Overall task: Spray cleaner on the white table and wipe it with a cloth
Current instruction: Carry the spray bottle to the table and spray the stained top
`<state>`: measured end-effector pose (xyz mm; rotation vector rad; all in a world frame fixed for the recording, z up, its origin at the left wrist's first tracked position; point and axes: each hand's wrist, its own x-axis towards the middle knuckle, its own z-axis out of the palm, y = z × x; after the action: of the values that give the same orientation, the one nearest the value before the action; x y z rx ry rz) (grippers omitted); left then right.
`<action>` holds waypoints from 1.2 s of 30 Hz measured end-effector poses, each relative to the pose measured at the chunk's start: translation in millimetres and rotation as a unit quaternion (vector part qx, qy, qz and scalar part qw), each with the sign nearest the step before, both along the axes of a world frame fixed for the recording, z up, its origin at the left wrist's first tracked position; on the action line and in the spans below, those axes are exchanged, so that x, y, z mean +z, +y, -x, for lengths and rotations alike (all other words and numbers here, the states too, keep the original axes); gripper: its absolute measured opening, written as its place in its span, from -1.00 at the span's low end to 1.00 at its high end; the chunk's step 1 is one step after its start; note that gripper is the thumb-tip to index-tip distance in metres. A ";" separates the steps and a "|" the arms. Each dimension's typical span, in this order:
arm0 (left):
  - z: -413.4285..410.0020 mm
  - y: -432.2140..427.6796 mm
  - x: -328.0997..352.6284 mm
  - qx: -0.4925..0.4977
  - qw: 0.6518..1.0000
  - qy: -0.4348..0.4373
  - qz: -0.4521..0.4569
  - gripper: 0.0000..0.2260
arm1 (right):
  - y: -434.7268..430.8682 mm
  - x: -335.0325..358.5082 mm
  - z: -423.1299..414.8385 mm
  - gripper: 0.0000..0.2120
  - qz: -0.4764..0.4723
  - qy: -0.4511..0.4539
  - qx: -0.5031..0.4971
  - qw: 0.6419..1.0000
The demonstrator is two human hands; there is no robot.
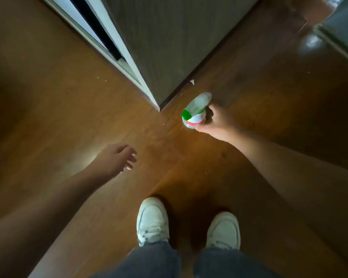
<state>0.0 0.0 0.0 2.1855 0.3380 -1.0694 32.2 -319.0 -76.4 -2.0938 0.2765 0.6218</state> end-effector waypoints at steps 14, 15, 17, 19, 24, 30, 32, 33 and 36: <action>11.8 14.9 -19.6 0.013 0.999 0.027 -0.029 -0.77 | 33.4 -13.0 -13.0 -0.48 0.036 -0.064 -0.057 0.996; 18.3 18.5 -8.2 0.023 0.999 0.032 -0.032 -0.77 | 33.8 -4.5 -1.7 -0.51 0.031 -0.062 -0.063 0.996; 37.0 26.5 24.8 0.037 0.998 0.046 -0.038 -0.77 | 33.9 21.8 26.6 -0.53 -0.004 -0.041 -0.065 0.997; 61.7 34.5 68.0 0.041 0.996 0.061 -0.041 -0.76 | 32.3 63.7 58.5 -0.51 -0.025 -0.004 -0.048 0.999; 125.3 56.2 216.6 0.095 0.988 0.103 -0.065 -0.73 | 34.8 225.6 128.1 -0.48 -0.003 0.065 -0.007 0.998; 204.5 62.6 421.7 0.157 0.980 0.103 -0.072 -0.73 | 46.4 457.2 183.2 -0.43 -0.002 0.066 0.049 0.997; 230.0 58.6 479.9 0.193 0.974 0.089 -0.072 -0.74 | 50.3 524.1 192.9 -0.46 -0.011 0.055 0.087 0.995; 243.0 56.2 505.2 0.218 0.970 0.079 -0.071 -0.75 | 52.7 554.7 196.9 -0.45 -0.015 0.049 0.108 0.993; 283.6 50.0 568.8 0.318 0.945 0.032 -0.063 -0.77 | 62.5 632.0 203.4 -0.46 -0.021 0.027 0.159 0.987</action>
<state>-283.6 50.0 568.8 1.9288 1.0821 -0.7595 -171.2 -256.5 555.6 -2.0992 -0.0431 0.8661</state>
